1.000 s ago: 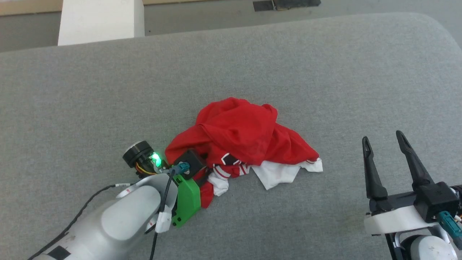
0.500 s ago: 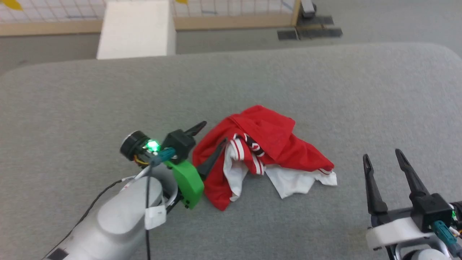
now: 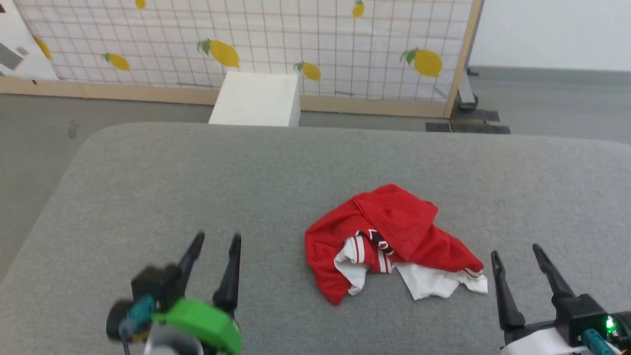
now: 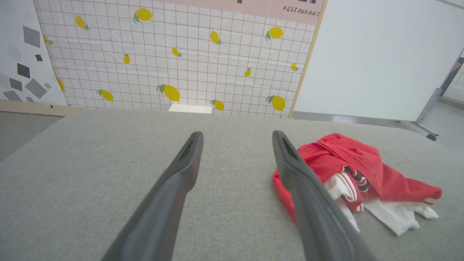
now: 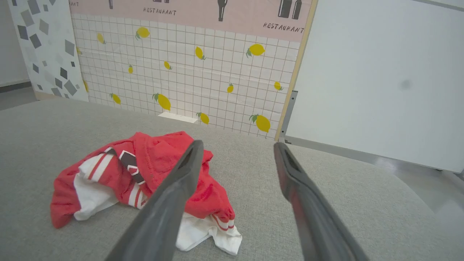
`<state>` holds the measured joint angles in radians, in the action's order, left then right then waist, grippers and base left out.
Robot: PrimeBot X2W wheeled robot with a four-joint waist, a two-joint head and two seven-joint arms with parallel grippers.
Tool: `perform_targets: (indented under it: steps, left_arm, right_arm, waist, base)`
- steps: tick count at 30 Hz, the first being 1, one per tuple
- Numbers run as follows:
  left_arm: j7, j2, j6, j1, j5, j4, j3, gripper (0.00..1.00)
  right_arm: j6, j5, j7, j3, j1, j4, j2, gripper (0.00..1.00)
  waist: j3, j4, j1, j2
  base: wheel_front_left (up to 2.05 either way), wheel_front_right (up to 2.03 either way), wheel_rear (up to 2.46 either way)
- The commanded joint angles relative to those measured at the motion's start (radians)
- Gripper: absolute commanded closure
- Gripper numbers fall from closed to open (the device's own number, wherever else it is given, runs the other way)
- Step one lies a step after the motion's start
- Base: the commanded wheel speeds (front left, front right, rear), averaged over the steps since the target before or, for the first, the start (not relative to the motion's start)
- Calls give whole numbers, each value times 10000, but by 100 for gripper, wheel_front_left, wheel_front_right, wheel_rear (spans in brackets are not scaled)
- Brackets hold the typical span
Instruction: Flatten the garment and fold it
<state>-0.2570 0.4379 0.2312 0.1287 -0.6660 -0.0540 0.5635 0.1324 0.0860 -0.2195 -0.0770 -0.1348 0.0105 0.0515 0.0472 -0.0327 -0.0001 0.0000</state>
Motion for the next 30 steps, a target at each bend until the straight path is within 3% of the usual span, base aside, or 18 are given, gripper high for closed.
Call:
perform_targets:
  steps: [1, 9, 19, 22, 30]
  left_arm:
    - [-46, -185, 104, -598, 277, 184, -236, 0]
    - [-46, -963, -82, -2257, 1406, 592, -885, 0]
    - [91, -1229, -683, -2051, 1899, 236, -1135, 0]
    - [779, -1306, -865, -1595, 1802, 75, -873, 0]
    - [4318, -1625, -1338, 392, 1453, -495, 160, 0]
  right_arm:
    - [-17, -78, 45, 61, -212, 55, -12, 0]
    - [-17, -172, 147, 189, -455, 167, -12, 0]
    - [-17, -162, 206, 318, -299, 80, -12, 0]
    - [-17, -105, 234, 304, -181, -27, -12, 0]
    - [-17, 28, 232, 308, 236, -195, -13, 0]
  waist:
    - [412, -267, 1, 0]
    - [547, -232, 1, 0]
    - [129, 49, 1, 0]
    - [-248, 224, 1, 0]
    - [-1438, 872, 1, 0]
  base:
    - [0, 0, 0]
    - [0, 0, 0]
    - [0, 0, 0]
    - [0, 0, 0]
    - [0, 0, 0]
